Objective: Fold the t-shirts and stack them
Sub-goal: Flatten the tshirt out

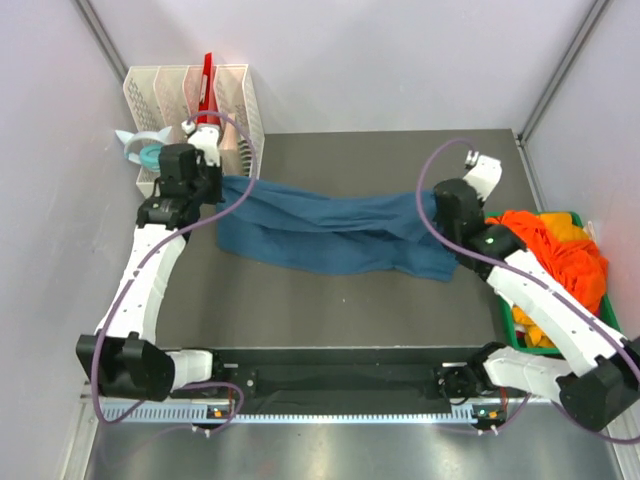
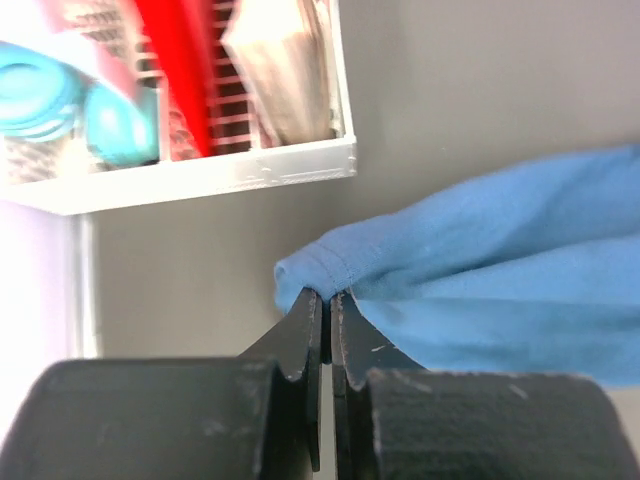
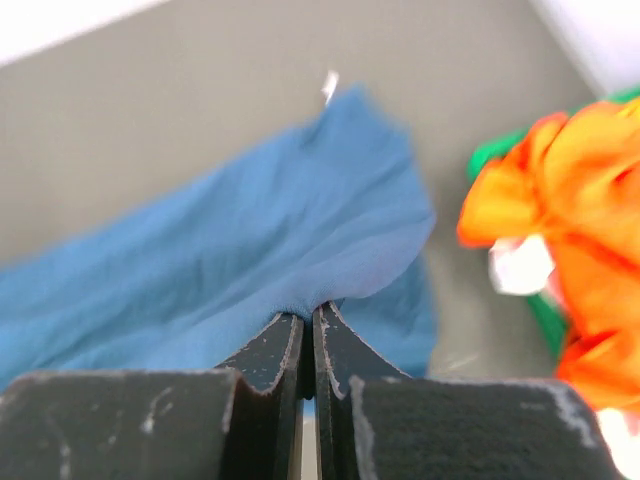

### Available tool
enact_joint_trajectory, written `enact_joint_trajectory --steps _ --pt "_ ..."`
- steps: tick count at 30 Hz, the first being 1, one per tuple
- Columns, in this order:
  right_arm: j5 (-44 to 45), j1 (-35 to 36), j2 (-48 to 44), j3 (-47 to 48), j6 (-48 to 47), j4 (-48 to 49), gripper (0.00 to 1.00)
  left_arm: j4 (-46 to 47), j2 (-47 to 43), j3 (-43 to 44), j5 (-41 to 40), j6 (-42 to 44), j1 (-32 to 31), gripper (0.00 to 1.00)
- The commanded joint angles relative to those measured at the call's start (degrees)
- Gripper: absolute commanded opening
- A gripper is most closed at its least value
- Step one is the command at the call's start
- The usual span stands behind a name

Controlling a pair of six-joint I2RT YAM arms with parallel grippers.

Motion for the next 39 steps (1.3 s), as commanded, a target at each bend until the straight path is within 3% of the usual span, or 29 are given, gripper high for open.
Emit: enact_joint_trajectory --steps 1,6,12,20,29,34,39 --pt "2.3 -3.6 -4.6 9.4 -8.7 -1.3 0.0 -7.5 -1.4 6.0 -1.1 -0.1 3.1 0.0" --pt "4.8 -5.0 -5.0 22.8 -17.6 -2.0 0.0 -10.2 -3.9 14.1 -1.7 0.2 4.4 0.0" --pt "3.1 -5.0 -3.3 30.0 -19.6 -3.5 0.0 -12.1 -4.2 16.9 -1.6 0.1 4.5 0.0" --pt "0.5 -5.0 -7.7 16.9 -14.5 -3.7 0.0 -9.1 -5.1 1.5 5.3 -0.7 4.4 0.0" --pt "-0.2 -5.0 -8.4 7.9 -11.6 -3.4 0.0 -2.8 -3.0 -8.4 8.5 0.9 4.3 0.0" --pt "-0.1 -5.0 -5.2 6.1 -10.9 0.1 0.0 6.5 7.5 -6.9 9.3 -0.7 4.3 0.0" --pt "1.8 -5.2 0.1 6.5 -11.9 4.0 0.0 9.4 21.4 4.6 8.7 -2.8 4.3 0.0"
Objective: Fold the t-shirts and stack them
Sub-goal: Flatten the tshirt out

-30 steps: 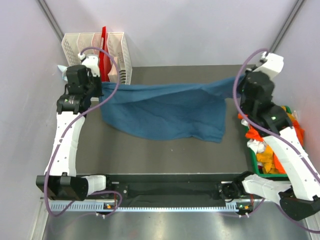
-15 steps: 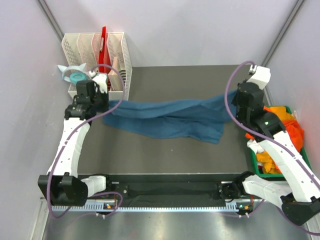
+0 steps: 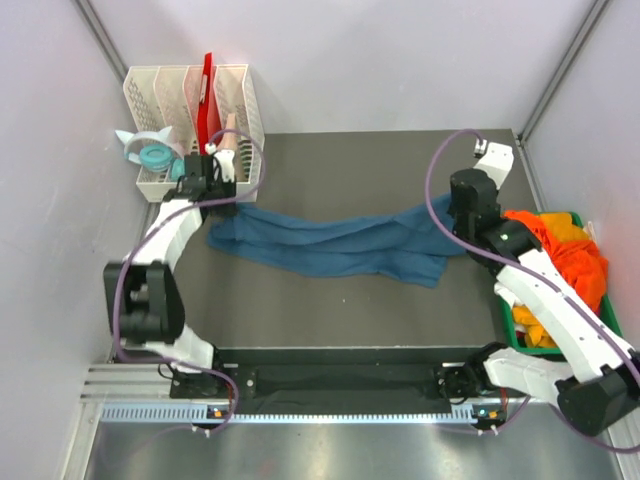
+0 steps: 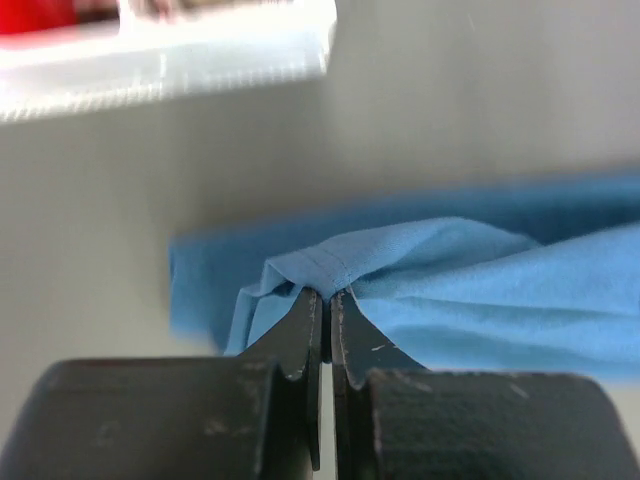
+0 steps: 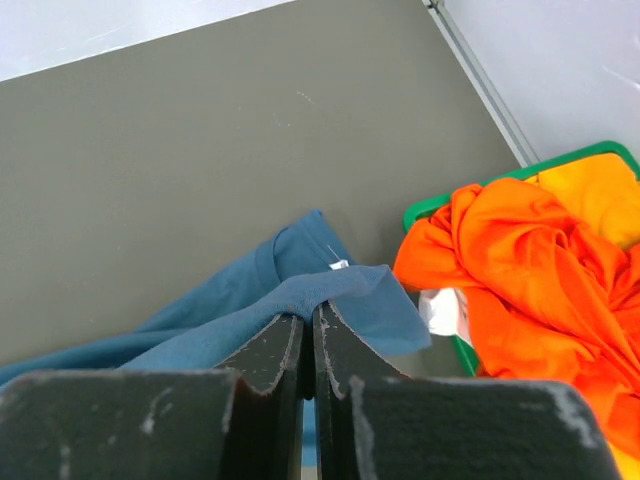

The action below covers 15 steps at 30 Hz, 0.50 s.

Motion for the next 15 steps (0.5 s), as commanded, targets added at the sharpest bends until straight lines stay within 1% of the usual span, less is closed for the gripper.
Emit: enact_joint_trajectory --steps 1,2,4,6,7,8,9,10,12,14,15 --pt "2.5 -0.5 3.8 0.6 -0.5 6.4 0.0 8.9 11.8 10.0 0.2 -3.3 0.1 0.0" --pt "2.6 -0.6 5.3 0.7 -0.5 6.8 0.0 9.9 13.7 12.9 -0.1 -3.5 0.1 0.0" --pt "2.4 -0.6 6.9 1.5 -0.4 7.4 0.0 10.8 18.4 15.2 -0.4 -3.5 -0.1 0.0" --pt "2.0 -0.6 8.6 2.4 -0.4 7.6 0.0 10.1 20.7 18.9 -1.5 -3.6 -0.6 0.0" --pt "1.7 -0.6 9.4 2.6 -0.4 7.8 0.0 9.7 22.0 20.0 -1.9 -3.5 -0.8 0.1" --pt "1.7 -0.6 9.8 3.0 -0.5 7.9 0.0 9.1 22.2 21.2 -2.5 -3.6 -0.8 0.18" --pt "1.6 -0.6 10.0 3.1 -0.6 8.2 0.0 9.4 21.9 21.2 -2.4 -3.5 -0.8 0.3" --pt "1.5 -0.6 10.5 3.2 -0.7 8.4 0.0 9.5 20.3 20.9 -2.1 -3.6 -0.8 0.5" --pt "1.1 -0.6 10.8 3.2 -0.8 9.3 0.0 9.8 17.8 18.9 -1.8 -3.6 -0.8 0.62" --pt "0.7 -0.6 11.4 3.0 -0.4 9.9 0.0 9.8 14.0 15.6 -1.2 -3.6 -0.8 0.65" --pt "0.1 -0.5 11.7 2.9 -0.2 10.0 0.0 9.8 12.7 14.5 -0.9 -3.4 -0.8 0.65"
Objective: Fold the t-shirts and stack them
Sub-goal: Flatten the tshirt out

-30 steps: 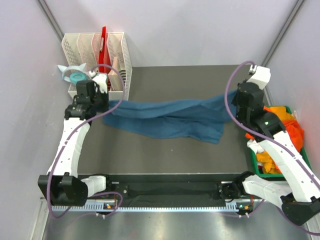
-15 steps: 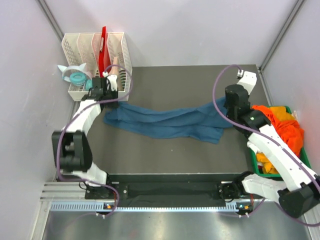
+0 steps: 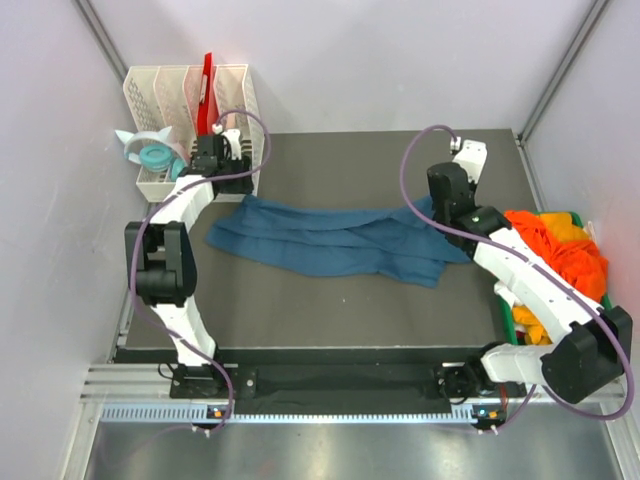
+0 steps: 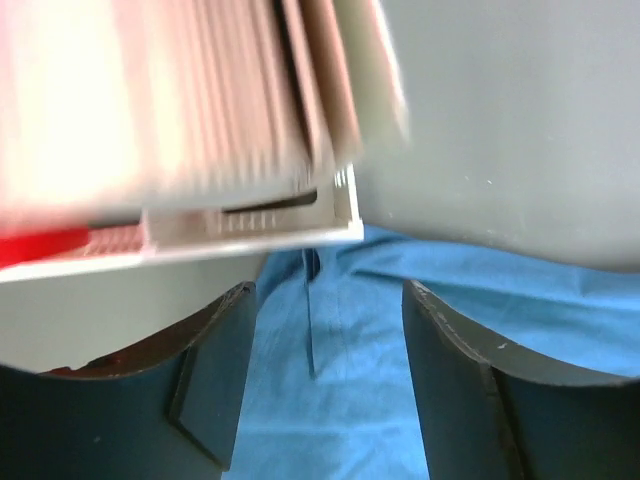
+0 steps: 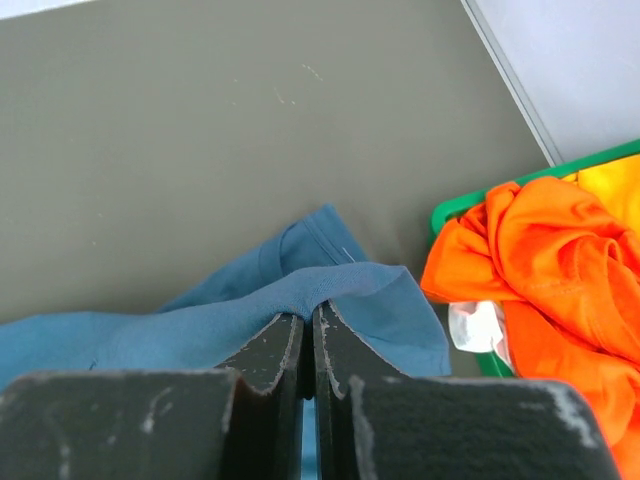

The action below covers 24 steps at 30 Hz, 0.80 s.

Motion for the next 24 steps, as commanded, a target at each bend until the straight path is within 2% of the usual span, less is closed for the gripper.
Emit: enact_joint_trajectory --steps 1,7,9,13,24 --pt "-0.7 -0.5 0.8 2.7 0.2 5.1 0.0 2.6 -10.4 -5.0 0.7 0.1 0.0 0.65" --pt "-2.0 -0.4 1.8 1.2 1.3 6.6 0.0 2.4 -13.7 -15.3 2.1 1.3 0.0 0.57" --pt "-2.3 -0.4 1.9 0.9 1.4 6.6 0.0 2.2 -13.0 -16.5 2.8 1.3 0.0 0.5" --pt "-2.2 -0.5 1.7 0.7 1.0 6.5 0.0 2.5 -10.5 -18.0 3.2 0.5 0.0 0.45" --pt "-2.0 -0.4 0.9 -0.1 1.0 5.7 0.0 4.0 -4.1 -16.2 -0.4 0.5 0.0 0.46"
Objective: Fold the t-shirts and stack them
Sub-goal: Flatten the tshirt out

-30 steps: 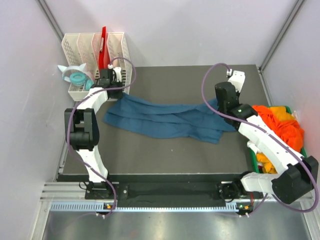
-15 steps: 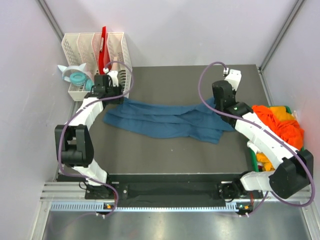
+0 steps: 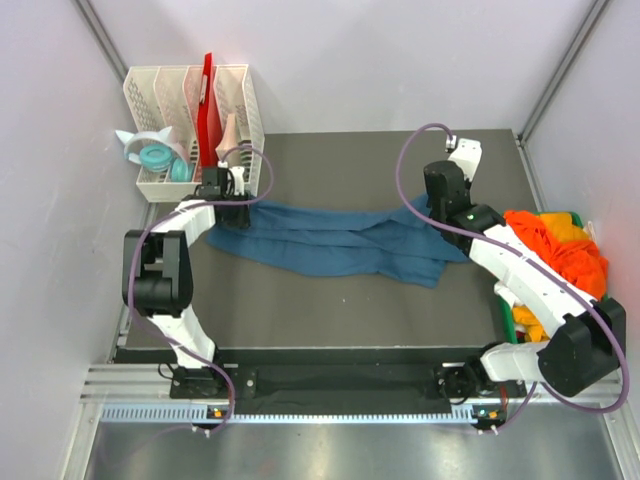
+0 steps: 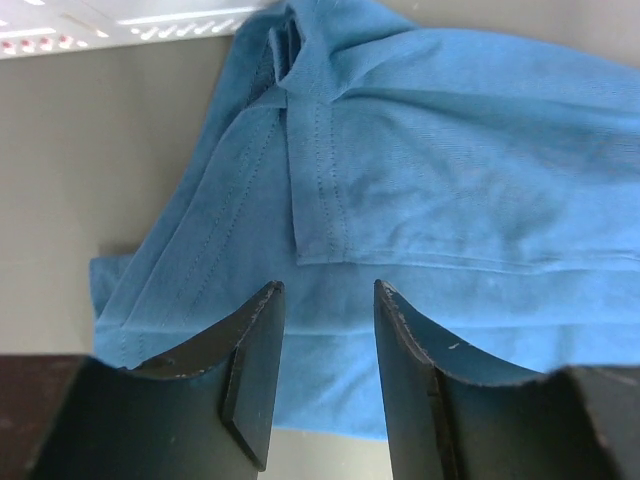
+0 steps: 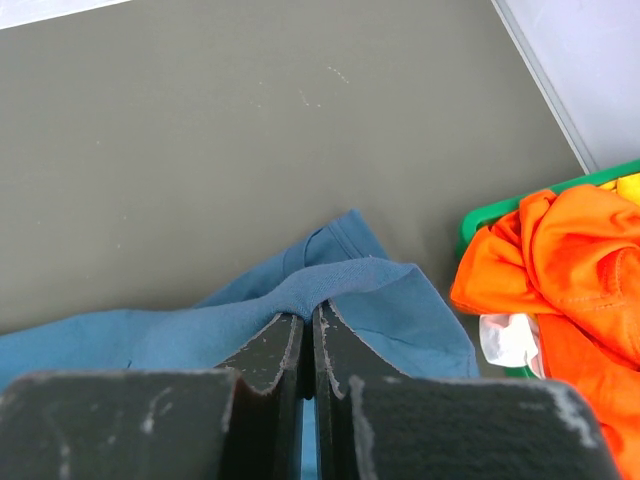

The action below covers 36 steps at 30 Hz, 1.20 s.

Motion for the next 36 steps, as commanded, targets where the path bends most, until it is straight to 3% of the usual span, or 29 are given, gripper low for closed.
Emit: enact_joint_trajectory --steps 1,28,36 --pt "0.1 -0.5 -1.4 -0.3 0.8 2.0 0.0 2.7 2.7 1.9 -0.8 -0.2 0.0 0.46" --pt "-1.0 -0.4 -1.3 -2.7 2.3 1.9 0.0 5.0 6.7 6.1 -1.0 -2.7 0.0 0.45" --pt "-0.9 -0.4 -1.2 -2.4 1.9 1.9 0.0 5.4 2.0 4.9 1.2 -4.2 0.0 0.5"
